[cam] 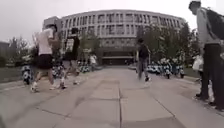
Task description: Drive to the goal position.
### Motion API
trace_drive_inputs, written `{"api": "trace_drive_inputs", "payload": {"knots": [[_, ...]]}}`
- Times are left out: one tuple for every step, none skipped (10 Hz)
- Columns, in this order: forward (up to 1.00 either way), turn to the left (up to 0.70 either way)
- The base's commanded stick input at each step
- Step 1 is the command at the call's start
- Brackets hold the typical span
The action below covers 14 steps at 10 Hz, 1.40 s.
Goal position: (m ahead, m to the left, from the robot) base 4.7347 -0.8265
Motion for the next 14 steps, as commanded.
{"api": "trace_drive_inputs", "payload": {"knots": [[0.70, 0.00], [0.70, 0.00], [0.70, 0.00], [0.70, 0.00], [0.70, 0.00], [0.70, 0.00], [0.70, 0.00], [0.70, 0.00], [0.70, 0.00], [0.70, 0.00], [0.70, 0.00], [0.70, 0.00], [0.70, 0.00], [0.70, 0.00]]}}
